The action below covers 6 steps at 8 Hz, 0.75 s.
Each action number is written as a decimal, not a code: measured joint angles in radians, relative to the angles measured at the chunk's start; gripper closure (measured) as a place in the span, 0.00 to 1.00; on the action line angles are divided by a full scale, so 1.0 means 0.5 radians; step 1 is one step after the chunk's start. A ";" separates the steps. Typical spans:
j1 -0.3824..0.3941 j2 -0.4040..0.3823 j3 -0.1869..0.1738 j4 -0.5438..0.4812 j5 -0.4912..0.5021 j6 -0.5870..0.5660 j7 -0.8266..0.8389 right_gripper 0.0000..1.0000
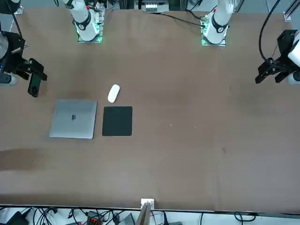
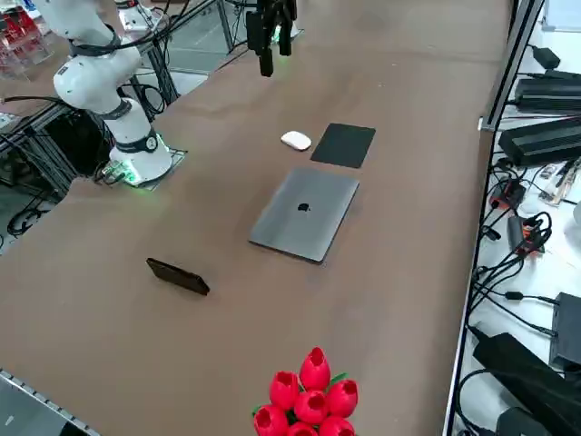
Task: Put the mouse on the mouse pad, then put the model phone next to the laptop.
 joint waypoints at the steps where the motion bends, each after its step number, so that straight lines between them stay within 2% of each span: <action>1: 0.000 0.014 0.000 0.001 0.000 -0.136 0.000 0.00; 3: -0.001 0.121 -0.001 -0.016 0.011 -0.516 -0.001 0.00; 4: 0.011 0.205 0.006 -0.043 0.066 -0.594 -0.005 0.00; 5: 0.047 0.277 0.016 -0.102 0.174 -0.550 0.010 0.00; 6: 0.093 0.310 0.022 -0.209 0.297 -0.382 0.124 0.00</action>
